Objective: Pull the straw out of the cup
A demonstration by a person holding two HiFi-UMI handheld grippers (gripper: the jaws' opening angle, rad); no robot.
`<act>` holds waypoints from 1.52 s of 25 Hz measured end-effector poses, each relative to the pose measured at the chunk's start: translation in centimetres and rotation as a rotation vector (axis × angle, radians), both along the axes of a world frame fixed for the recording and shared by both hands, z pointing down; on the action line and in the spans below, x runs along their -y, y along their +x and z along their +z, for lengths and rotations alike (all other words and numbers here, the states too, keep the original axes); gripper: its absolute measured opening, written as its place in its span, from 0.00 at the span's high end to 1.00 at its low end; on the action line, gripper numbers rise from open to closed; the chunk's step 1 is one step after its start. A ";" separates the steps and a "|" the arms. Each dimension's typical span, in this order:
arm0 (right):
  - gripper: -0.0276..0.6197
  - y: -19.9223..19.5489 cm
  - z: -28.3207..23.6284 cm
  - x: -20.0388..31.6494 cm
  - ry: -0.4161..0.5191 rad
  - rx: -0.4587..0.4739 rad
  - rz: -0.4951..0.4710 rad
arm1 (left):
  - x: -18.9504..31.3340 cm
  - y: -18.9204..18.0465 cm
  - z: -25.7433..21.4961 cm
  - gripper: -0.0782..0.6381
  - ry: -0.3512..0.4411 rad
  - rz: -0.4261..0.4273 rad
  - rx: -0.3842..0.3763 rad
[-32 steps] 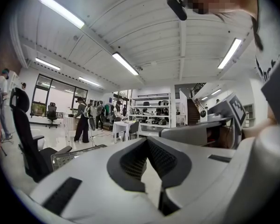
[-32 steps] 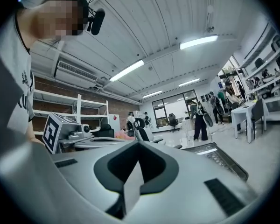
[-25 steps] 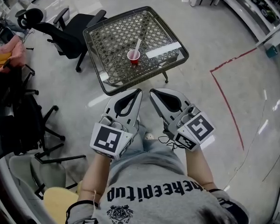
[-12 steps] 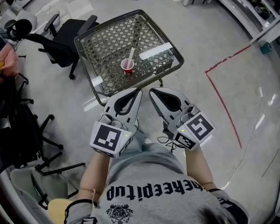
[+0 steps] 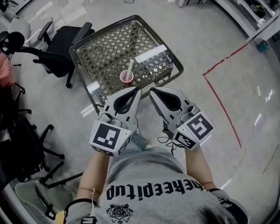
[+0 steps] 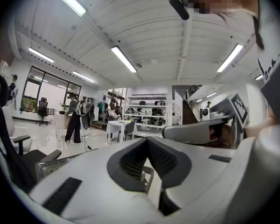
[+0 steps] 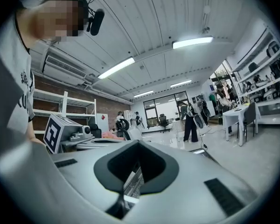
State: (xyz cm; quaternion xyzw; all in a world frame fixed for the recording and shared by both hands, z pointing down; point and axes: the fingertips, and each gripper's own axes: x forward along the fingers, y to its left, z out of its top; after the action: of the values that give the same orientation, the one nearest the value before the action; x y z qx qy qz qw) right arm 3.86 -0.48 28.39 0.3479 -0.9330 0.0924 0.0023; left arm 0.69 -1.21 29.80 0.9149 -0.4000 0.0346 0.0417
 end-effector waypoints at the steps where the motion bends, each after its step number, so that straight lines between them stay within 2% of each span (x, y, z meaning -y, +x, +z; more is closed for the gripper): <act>1: 0.94 -0.1 -0.1 0.5 0.001 -0.001 0.006 | 0.5 -0.1 -0.1 0.86 0.001 0.004 0.000; 12: 0.94 -2.0 -1.0 4.9 0.032 -0.002 0.058 | 5.0 -2.1 -0.5 0.86 0.028 0.054 0.000; 21: 0.94 -2.0 -0.3 6.3 0.025 -0.009 0.061 | 6.5 -2.5 0.4 0.86 0.013 0.041 0.008; 28: 0.94 -1.1 0.0 9.0 0.017 -0.013 -0.009 | 8.4 -1.9 1.1 0.86 -0.015 -0.035 0.023; 34: 0.94 -0.8 0.4 12.4 0.002 -0.004 -0.152 | 11.2 -1.7 1.2 0.86 -0.027 -0.183 0.017; 38: 0.94 -0.2 0.6 14.6 0.004 -0.005 -0.228 | 13.0 -0.8 1.4 0.86 -0.025 -0.252 0.014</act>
State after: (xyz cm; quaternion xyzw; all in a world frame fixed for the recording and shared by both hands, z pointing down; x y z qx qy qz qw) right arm 3.68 -15.09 28.95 0.2397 -0.9667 0.0888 0.0143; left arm -0.09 -14.24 31.24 0.8566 -0.5116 0.0405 0.0542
